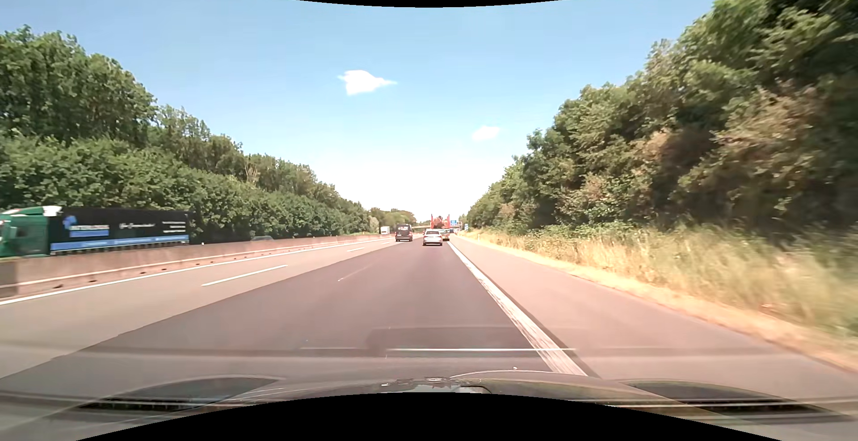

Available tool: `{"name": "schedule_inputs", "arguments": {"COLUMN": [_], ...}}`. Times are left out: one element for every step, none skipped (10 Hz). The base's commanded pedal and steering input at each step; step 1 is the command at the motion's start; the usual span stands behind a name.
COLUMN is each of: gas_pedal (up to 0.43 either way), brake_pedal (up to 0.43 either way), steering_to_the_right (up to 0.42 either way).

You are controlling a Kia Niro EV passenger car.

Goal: Follow the waypoints while adhering to traffic rules and regulations

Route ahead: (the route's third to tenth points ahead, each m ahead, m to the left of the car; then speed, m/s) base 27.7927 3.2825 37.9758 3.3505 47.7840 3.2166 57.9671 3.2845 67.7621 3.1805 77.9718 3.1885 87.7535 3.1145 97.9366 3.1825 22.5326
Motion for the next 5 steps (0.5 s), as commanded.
{"name": "schedule_inputs", "arguments": {"gas_pedal": [0.240,0.248,0.248,0.260,0.260], "brake_pedal": [0.000,0.000,0.000,0.000,0.000], "steering_to_the_right": [-0.001,0.000,0.000,0.000,0.000]}}
